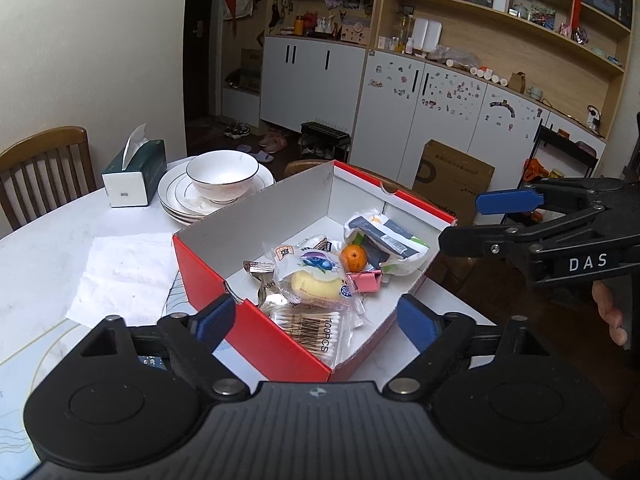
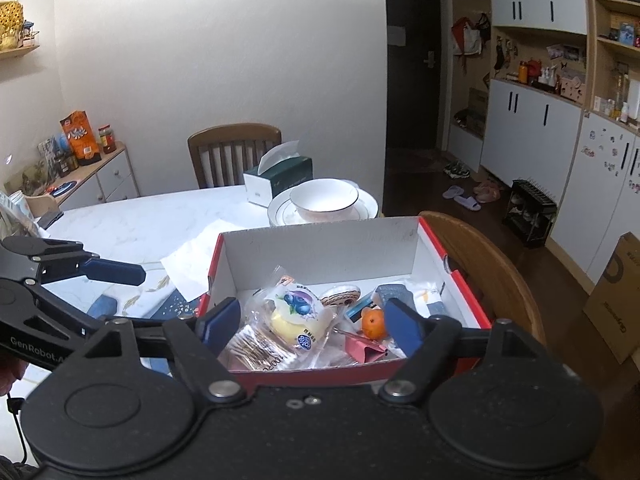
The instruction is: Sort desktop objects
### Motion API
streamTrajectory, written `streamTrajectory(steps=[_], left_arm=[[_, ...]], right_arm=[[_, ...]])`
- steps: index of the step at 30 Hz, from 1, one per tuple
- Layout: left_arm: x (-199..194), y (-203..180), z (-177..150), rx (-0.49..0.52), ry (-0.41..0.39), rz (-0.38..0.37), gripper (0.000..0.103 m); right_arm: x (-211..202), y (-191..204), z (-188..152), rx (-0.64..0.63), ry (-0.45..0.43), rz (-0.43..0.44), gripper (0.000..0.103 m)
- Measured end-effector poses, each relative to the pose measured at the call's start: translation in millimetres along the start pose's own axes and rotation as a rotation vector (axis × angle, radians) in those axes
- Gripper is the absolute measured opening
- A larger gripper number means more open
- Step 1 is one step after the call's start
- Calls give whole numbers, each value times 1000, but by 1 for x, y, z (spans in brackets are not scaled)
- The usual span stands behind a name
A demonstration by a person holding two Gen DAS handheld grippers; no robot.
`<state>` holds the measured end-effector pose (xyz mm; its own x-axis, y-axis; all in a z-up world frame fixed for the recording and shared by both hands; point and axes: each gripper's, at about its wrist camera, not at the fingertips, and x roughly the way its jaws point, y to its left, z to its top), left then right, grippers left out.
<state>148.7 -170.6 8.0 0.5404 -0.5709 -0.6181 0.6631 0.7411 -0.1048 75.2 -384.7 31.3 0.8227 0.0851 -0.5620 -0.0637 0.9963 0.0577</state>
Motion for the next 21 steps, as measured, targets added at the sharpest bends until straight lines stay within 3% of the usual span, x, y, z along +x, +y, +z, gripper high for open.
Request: streamTrajectory(steps=[2,21], left_arm=[[-2,0,-1,-2,-7,-2,102],[-7,-1,-11,12,-46,2,103]], right_arm=[[-4,2,-2,-1,-19,-6,80],[-22,5,-21,50,-104,-53,83]])
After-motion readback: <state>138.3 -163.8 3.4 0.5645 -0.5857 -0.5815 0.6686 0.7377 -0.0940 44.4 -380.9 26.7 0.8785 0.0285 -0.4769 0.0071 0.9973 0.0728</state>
